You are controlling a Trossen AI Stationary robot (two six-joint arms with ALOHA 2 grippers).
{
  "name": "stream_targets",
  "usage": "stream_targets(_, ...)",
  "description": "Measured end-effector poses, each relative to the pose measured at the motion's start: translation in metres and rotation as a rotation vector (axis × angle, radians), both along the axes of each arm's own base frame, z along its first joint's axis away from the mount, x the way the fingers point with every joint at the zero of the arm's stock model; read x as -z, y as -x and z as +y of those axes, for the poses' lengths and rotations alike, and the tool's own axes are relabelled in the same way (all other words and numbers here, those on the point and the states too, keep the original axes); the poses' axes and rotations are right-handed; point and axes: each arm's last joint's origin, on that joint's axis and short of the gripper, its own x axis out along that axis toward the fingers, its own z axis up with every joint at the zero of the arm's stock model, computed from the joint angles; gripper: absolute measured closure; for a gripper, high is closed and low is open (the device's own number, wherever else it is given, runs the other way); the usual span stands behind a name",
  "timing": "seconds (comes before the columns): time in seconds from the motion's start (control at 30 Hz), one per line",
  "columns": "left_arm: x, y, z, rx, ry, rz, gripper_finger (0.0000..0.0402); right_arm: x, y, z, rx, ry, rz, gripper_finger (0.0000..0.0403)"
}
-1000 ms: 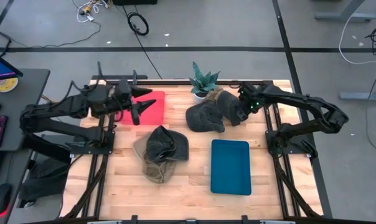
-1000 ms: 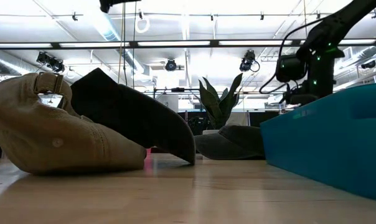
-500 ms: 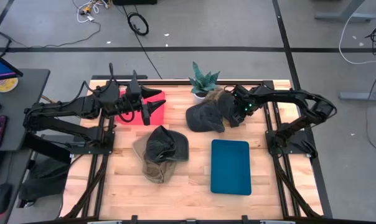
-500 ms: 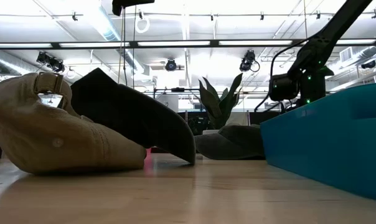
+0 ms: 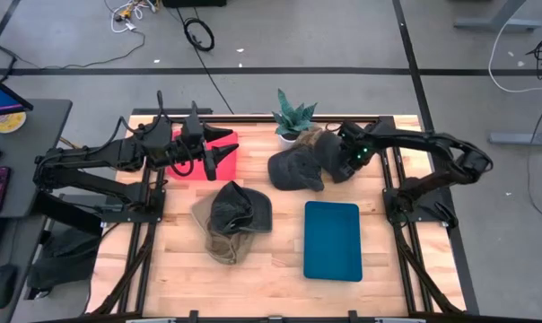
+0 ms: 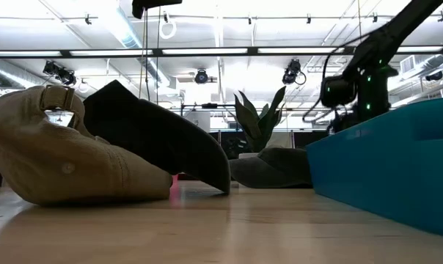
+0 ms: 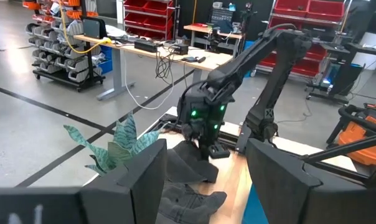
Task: Pick & Place hat
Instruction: Put the top right black cap into the blue bin
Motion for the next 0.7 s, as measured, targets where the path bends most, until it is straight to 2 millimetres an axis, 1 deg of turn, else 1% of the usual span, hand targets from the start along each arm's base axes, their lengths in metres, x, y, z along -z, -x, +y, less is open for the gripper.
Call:
stream_targets(0.07, 0.000, 0.000, 0.000, 0.000, -0.005, 0.002, 0.0177, -0.012, 0.003, 0.002, 0.000, 0.005, -0.005, 0.0383)
stream_targets(0.2, 0.000, 0.000, 0.000, 0.001, -0.010, 0.004, 0.0177, -0.048, 0.009, 0.007, -0.010, 0.054, -0.039, 0.0389)
stream_targets(0.53, 0.000, 0.000, 0.000, 0.001, -0.010, 0.004, 0.0177, -0.153, 0.026, 0.022, -0.006, 0.215, -0.212, 0.0389)
stream_targets(0.7, 0.000, 0.000, 0.000, 0.001, -0.010, 0.005, 0.0177, -0.196, 0.030, 0.027, -0.016, 0.261, -0.312, 0.0389)
